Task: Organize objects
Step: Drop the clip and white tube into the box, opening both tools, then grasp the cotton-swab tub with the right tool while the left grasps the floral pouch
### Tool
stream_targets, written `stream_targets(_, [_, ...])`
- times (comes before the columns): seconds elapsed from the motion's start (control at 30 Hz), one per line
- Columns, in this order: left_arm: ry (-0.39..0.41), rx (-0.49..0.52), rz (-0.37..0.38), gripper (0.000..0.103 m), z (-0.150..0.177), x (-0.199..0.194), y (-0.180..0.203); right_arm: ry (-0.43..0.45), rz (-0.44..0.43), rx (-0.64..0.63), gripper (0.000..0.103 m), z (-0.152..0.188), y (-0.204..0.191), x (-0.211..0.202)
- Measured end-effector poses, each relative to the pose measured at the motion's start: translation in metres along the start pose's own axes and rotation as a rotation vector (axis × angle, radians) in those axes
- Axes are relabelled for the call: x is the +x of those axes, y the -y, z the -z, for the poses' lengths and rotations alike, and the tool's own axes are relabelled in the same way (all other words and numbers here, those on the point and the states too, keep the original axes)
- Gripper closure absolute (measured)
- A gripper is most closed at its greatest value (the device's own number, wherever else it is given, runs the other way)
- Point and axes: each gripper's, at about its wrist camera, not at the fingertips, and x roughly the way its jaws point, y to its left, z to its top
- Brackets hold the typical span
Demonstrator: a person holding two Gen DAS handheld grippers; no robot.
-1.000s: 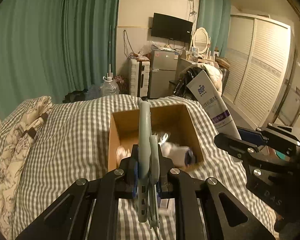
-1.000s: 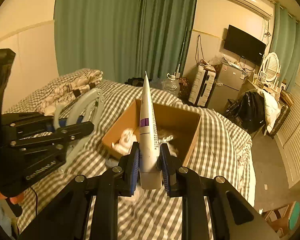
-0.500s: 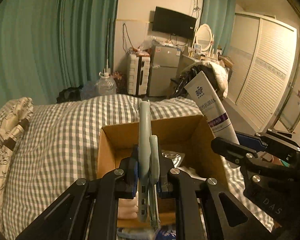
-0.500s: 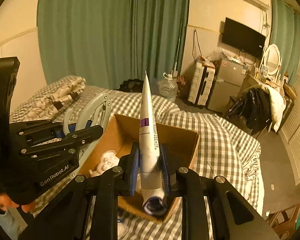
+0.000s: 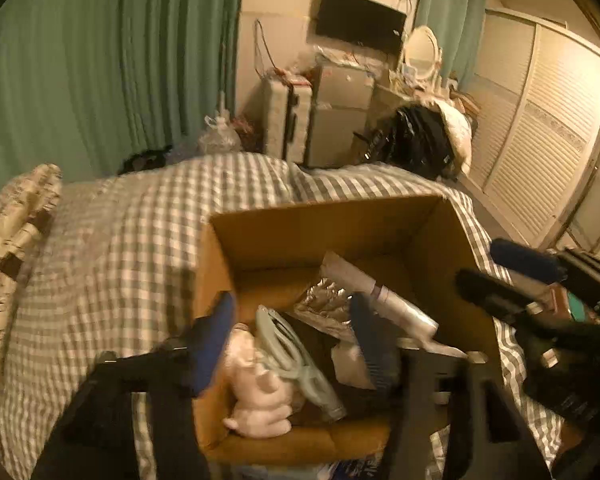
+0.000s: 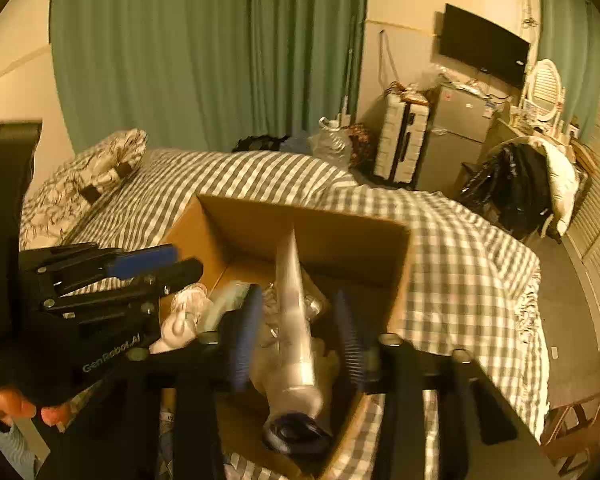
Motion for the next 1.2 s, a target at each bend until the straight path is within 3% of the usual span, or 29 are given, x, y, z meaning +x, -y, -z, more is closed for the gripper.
stream_targets(0.1, [0.030,0.025,-0.029,0.036,0.003,-0.029,-0.002,0.032,0.018,0.000,0.051,-0.001,0.000,-0.027])
stream_targets(0.23, [0.095,0.029,-0.066,0.017,0.008,-0.076,-0.004,0.078,0.041,-0.007,0.038,-0.003,-0.005,-0.071])
stream_targets(0.43, [0.179,0.033,-0.087,0.003,0.025,-0.140,-0.010,0.114,0.052,-0.041,0.020,0.013,-0.021,-0.134])
stream_targets(0.63, [0.205,0.033,-0.142,0.000,0.068,-0.174,-0.019,0.104,0.095,-0.065,0.011,0.045,-0.028,-0.165])
stream_targets(0.83, [0.181,-0.015,-0.169,0.000,0.117,-0.173,-0.022,0.091,0.092,-0.050,0.008,0.086,-0.033,-0.168])
stream_targets(1.0, [0.133,-0.099,-0.181,0.000,0.157,-0.149,-0.029,0.040,0.057,-0.009,0.007,0.128,-0.038,-0.140])
stream_targets(1.1, [0.066,-0.080,-0.209,0.000,0.166,-0.130,-0.029,-0.020,-0.009,0.031,0.007,0.139,-0.038,-0.114])
stream_targets(1.2, [0.036,-0.061,-0.233,0.000,0.169,-0.121,-0.028,-0.064,-0.006,0.010,0.008,0.141,-0.042,-0.091])
